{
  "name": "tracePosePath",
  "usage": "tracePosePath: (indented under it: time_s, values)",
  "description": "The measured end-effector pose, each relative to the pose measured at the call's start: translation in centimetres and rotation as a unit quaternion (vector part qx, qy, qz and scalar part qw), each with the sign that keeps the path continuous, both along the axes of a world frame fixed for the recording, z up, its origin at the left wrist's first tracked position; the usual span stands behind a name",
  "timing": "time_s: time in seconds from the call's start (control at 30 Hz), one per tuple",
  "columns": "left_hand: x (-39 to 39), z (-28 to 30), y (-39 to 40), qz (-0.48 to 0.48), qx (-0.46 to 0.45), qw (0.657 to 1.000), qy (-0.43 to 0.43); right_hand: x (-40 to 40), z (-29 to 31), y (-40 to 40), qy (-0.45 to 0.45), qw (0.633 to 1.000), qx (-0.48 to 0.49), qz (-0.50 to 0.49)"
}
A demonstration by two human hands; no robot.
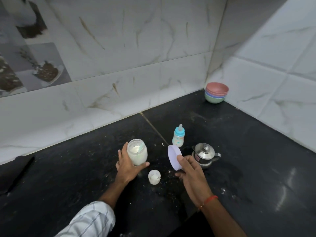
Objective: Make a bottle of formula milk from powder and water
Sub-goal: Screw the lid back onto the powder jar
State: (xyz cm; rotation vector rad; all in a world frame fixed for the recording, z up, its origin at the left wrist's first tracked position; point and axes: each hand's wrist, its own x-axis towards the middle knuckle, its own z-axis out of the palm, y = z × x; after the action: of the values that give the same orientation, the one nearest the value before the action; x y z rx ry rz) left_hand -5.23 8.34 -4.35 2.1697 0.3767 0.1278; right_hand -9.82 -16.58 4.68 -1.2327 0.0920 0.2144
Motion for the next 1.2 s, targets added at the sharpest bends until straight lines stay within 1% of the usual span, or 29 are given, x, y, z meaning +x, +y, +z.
tracePosePath:
  time_s: [0.13,0.23,0.27,0.33,0.4,0.5,0.57,0.7,0.9,0.97,1.03,1.2]
  values:
    - [0.9,-0.3,0.1,0.033,-0.007,0.999,-0.021,-0.5,0.3,-1.1,0.011,0.999,0.028,0.008]
    - [0.3,0.5,-0.4,0.020,-0.023,0.998,-0.058,-0.5,0.8,-1.9,0.015,0.998,0.054,0.042]
    - [-0.3,1.0,-0.8,0.012,-0.042,0.996,-0.084,-0.4,1.2,-2.3,0.001,0.997,0.045,0.060]
    - [-1.7,2.3,-1.7,-0.015,-0.061,0.988,-0.143,0.0,1.8,-3.0,-0.045,0.994,-0.009,0.099]
    - [-3.4,4.3,-2.9,-0.055,-0.042,0.982,-0.178,0.8,2.6,-3.7,-0.113,0.981,-0.079,0.139]
    - [-5.5,7.0,-4.2,-0.135,0.003,0.968,-0.210,2.1,4.3,-4.3,-0.201,0.940,-0.169,0.215]
    - [-6.5,8.6,-4.7,-0.172,0.014,0.962,-0.211,2.7,5.7,-4.5,-0.244,0.910,-0.215,0.259]
    - [-7.9,11.1,-5.2,-0.188,0.009,0.963,-0.195,3.4,7.8,-5.6,-0.330,0.836,-0.308,0.312]
    - [-9.4,12.5,-5.8,-0.240,0.031,0.949,-0.201,2.8,9.2,-7.2,-0.362,0.756,-0.388,0.383]
    - [-9.6,12.8,-6.2,-0.244,0.026,0.948,-0.204,2.5,9.4,-7.6,-0.358,0.747,-0.398,0.394]
    - [-9.8,13.2,-6.5,-0.249,0.020,0.946,-0.205,2.4,9.6,-8.0,-0.355,0.746,-0.401,0.395]
    - [-9.9,13.8,-7.4,-0.261,0.016,0.946,-0.192,1.7,10.5,-9.0,-0.358,0.762,-0.386,0.378]
